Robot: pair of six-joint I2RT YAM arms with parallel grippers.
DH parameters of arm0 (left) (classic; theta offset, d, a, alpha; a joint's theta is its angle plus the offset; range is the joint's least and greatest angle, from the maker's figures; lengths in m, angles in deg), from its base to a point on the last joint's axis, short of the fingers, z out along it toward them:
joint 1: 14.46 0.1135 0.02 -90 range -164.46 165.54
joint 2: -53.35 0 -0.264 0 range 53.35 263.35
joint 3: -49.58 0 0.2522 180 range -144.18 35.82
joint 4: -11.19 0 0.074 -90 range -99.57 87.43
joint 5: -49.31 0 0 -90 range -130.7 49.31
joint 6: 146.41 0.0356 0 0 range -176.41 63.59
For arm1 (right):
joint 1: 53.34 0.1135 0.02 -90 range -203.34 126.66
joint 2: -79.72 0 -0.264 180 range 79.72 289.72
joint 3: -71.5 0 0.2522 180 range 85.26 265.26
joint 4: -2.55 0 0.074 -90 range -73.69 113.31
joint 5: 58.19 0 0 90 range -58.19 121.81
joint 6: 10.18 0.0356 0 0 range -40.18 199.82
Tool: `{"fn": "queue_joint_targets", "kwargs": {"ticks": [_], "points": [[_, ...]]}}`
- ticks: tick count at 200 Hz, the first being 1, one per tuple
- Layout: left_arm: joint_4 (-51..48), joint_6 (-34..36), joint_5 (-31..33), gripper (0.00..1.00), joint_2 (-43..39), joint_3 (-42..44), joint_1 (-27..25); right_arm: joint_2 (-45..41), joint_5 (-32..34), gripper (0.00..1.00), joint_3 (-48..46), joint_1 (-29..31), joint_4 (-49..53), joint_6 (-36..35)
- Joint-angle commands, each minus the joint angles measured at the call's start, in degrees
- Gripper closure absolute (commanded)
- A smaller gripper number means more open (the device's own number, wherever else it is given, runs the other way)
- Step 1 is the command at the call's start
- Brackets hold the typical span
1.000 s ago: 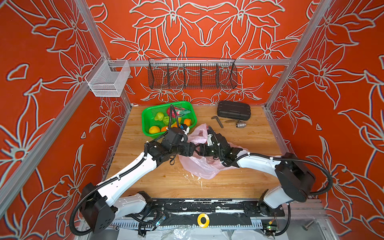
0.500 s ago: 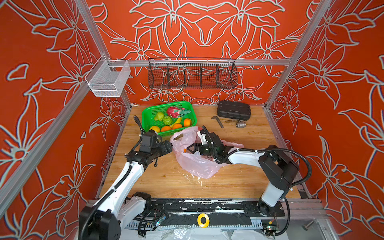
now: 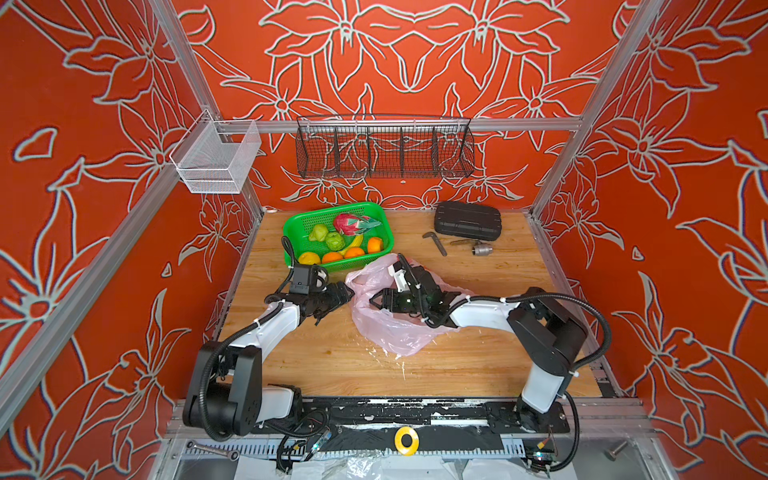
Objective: Untie the knot of the plastic bag and take out the fruit
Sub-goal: 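Hold the bag edge with the left gripper while the right reaches inside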
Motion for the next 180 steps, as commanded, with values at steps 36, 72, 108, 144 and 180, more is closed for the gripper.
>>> {"fn": "queue_joint_targets", "kwargs": {"ticks": [36,72,108,144,180], "points": [[6.7,0.77,-8.72,0.48,11.29,-4.96,0.59,5.96,2.03,0.4,3.99,0.37,-4.87,1.45],[9.06,-0.36,-12.16,0.84,13.05,-3.75,0.58,8.41,7.65,0.36,4.24,0.34,-10.36,1.05],[8.6,-1.47,-15.9,1.0,9.35,-2.22,0.0,13.32,9.83,0.31,5.71,0.26,-19.87,-0.14],[3.68,-0.19,-15.51,1.0,-0.02,-4.48,-4.43,16.34,8.27,0.2,9.23,0.34,-21.89,-1.47],[-3.31,0.88,-5.73,1.0,-9.82,-7.85,-10.11,17.9,11.38,0.45,11.3,0.25,-16.74,-1.34]]}}
